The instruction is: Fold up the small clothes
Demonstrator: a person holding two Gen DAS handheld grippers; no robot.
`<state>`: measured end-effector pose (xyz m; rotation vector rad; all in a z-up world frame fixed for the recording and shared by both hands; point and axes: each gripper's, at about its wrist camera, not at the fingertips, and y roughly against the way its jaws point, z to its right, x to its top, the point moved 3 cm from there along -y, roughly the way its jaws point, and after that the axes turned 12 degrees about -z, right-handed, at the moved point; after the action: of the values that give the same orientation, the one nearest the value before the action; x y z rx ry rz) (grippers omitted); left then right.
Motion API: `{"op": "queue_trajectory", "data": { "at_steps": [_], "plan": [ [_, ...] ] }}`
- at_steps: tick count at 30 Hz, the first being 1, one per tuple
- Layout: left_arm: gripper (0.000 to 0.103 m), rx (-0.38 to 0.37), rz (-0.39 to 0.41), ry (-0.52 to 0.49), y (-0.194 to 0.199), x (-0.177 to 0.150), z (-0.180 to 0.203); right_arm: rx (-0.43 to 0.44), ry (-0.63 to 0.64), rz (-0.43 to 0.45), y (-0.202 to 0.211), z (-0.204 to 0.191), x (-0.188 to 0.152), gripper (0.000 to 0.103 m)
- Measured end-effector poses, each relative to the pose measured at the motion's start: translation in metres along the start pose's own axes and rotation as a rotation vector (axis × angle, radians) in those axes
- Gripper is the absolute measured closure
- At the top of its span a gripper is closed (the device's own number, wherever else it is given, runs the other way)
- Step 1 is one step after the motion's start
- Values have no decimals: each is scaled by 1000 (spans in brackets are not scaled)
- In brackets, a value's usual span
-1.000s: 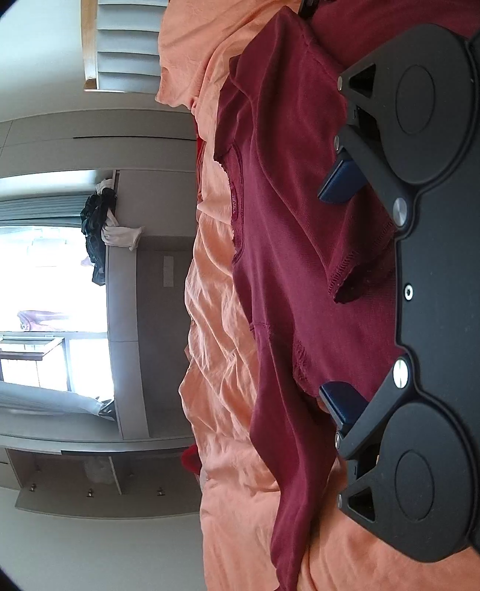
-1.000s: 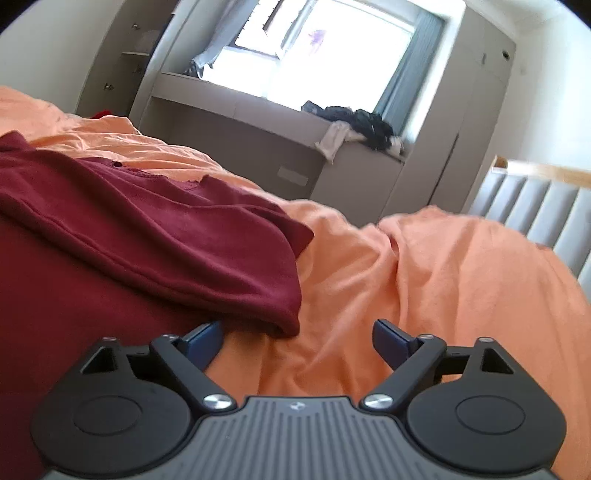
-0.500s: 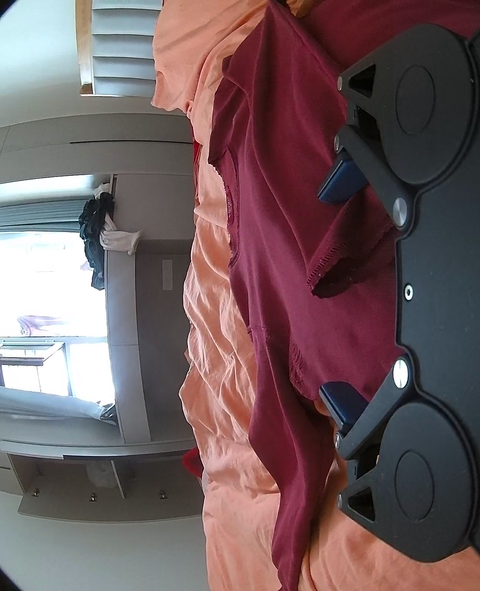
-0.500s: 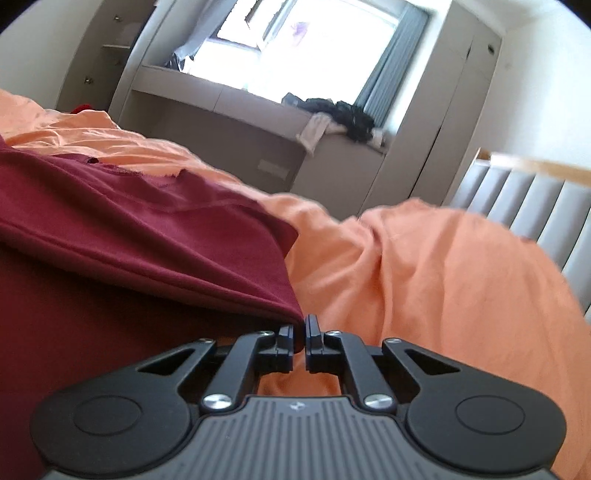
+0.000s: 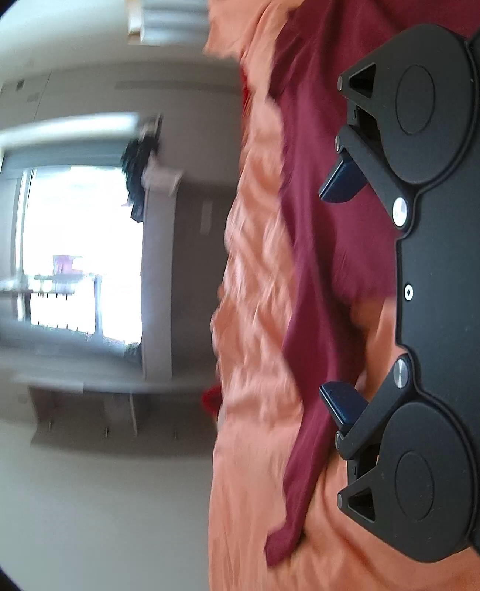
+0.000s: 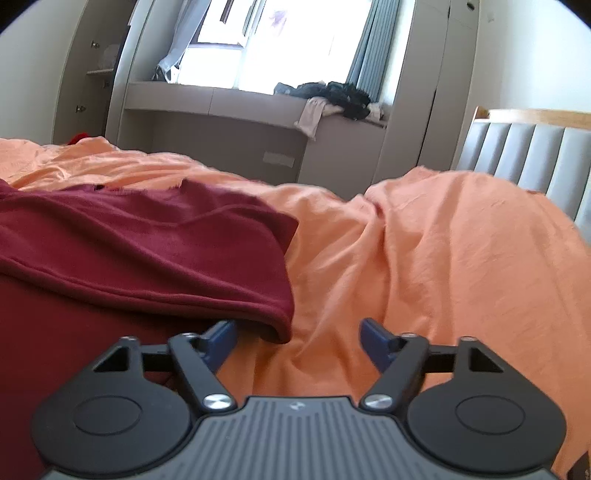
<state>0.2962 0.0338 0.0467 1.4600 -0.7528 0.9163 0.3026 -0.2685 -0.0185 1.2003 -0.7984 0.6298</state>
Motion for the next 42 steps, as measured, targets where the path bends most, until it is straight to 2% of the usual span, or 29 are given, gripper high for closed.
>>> {"op": "queue_trajectory", "data": {
  "at_steps": [1,6,8,11,14,18,20,23,24,25,26,27,30,34,38,42],
  "plan": [
    [0,40,6,29,0,5,-13,7,-10,30,4,1,1,0],
    [0,246,14,182,-6,28,-82,89,-32,130,17,-5,6,0],
    [0,299,-6,215,-14,42,-112,133,-35,161,20,-10,8,0],
    [0,331,-87,235,-34,59,-155,174,-19,192,24,-19,11,0],
    [1,344,-186,271,-57,68,-196,177,20,206,27,-34,11,0],
    [10,346,-228,395,-82,69,-240,152,81,212,27,-49,8,0],
    [16,362,-223,462,-91,68,-258,148,92,212,26,-54,8,0],
    [31,411,-199,486,-100,71,-269,149,94,202,22,-58,6,0],
    [45,429,-197,480,-104,73,-270,147,95,197,20,-59,6,0],
    [74,456,-202,477,-108,74,-270,147,96,192,18,-60,6,0],
    [90,476,-211,481,-112,74,-272,147,96,188,17,-59,6,0],
    [96,473,-216,484,-114,75,-275,148,95,186,15,-59,5,0],
    [97,452,-138,500,-108,76,-273,147,95,187,14,-60,5,0],
    [98,410,12,394,-80,93,-245,145,94,197,15,-59,5,0],
    [98,282,153,309,-37,115,-203,152,77,224,21,-56,5,0],
    [98,107,249,224,5,136,-148,151,62,252,29,-52,7,0]
  ]
}}
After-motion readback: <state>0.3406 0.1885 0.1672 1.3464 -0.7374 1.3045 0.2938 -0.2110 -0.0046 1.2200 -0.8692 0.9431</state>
